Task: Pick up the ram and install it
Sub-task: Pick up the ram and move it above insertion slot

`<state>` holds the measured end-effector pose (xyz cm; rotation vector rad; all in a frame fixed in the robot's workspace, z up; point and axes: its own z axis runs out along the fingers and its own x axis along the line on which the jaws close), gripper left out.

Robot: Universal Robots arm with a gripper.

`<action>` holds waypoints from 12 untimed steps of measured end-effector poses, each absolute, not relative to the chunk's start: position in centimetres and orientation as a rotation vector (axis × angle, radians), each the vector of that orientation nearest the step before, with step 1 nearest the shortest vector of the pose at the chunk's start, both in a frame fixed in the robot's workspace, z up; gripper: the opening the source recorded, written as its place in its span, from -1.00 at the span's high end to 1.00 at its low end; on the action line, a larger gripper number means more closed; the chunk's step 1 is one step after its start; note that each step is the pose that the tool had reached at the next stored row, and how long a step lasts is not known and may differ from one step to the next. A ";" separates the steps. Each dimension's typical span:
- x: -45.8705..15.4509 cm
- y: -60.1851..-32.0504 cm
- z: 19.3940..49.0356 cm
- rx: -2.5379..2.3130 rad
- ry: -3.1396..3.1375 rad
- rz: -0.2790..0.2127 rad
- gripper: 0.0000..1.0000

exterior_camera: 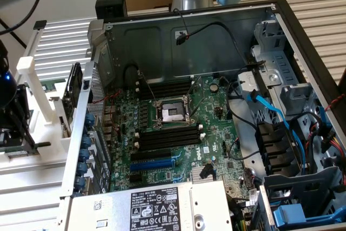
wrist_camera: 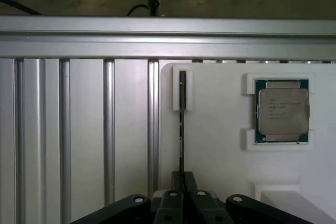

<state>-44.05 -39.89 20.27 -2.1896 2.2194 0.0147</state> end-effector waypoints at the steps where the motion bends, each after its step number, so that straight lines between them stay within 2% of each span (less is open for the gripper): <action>1: -44.1 -39.9 20.4 -2.189 2.219 0.014 0.76; 12: -44.3 -39.9 21.5 -2.188 2.217 0.010 0.76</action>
